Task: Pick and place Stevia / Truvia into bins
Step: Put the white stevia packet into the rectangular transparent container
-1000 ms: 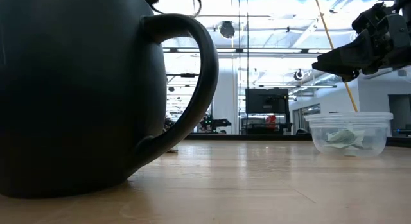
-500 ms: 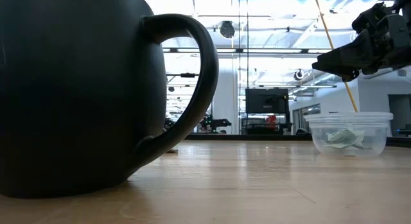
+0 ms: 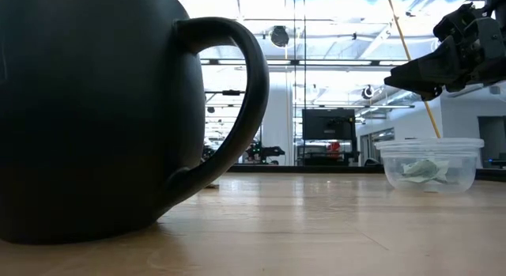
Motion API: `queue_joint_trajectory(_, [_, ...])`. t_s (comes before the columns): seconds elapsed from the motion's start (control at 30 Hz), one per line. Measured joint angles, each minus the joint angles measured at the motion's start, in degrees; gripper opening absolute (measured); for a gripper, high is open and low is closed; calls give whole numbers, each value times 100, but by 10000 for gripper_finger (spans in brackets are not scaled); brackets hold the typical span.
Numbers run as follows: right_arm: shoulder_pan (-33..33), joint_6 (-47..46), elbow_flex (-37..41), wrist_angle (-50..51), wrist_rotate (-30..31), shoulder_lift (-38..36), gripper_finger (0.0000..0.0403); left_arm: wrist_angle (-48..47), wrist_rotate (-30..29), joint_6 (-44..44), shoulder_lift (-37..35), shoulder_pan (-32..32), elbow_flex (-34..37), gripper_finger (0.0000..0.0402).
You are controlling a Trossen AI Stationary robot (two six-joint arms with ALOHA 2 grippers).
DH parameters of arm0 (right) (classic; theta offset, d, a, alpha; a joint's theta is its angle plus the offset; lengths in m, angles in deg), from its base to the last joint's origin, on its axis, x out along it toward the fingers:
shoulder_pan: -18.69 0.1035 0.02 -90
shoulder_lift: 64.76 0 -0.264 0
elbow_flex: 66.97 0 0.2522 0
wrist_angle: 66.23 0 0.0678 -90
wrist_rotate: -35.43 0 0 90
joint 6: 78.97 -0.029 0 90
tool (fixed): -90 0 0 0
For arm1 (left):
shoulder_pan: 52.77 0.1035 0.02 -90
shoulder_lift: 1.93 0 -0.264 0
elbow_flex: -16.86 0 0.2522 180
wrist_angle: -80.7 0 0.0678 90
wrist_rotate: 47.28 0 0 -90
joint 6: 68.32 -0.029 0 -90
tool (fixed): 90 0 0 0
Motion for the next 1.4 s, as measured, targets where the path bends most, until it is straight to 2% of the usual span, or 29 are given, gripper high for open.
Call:
queue_joint_trajectory(0.17, [0,0,0,0,-1,-1,169,-106,-93,43,0,5,0,38])
queue_joint_trajectory(0.4, [-1,0,1,0,-1,-1,169,-644,-213,545,0,-3,2,135])
queue_joint_trajectory(0.5, [-1,-1,0,0,-2,-1,169,-713,-488,81,-2,180,2,170])
queue_joint_trajectory(0.6, [0,-1,0,0,0,-1,169,-714,-995,-784,-2,532,2,190])
queue_joint_trajectory(0.73, [-2,0,2,0,-2,-2,169,-684,-1147,-2275,84,1343,2,191])
queue_joint_trajectory(0.9, [0,-2,2,0,0,0,169,-374,-842,-3771,372,2537,7,174])
queue_joint_trajectory(1.07, [0,0,0,0,0,0,169,416,-379,-4975,662,3540,7,163])
queue_joint_trajectory(1.23, [-1,-1,0,1,0,8,169,1144,262,-5840,1130,4047,7,161])
queue_joint_trajectory(1.4, [0,-1,1,3,0,30,169,1492,816,-6088,1688,4178,7,161])
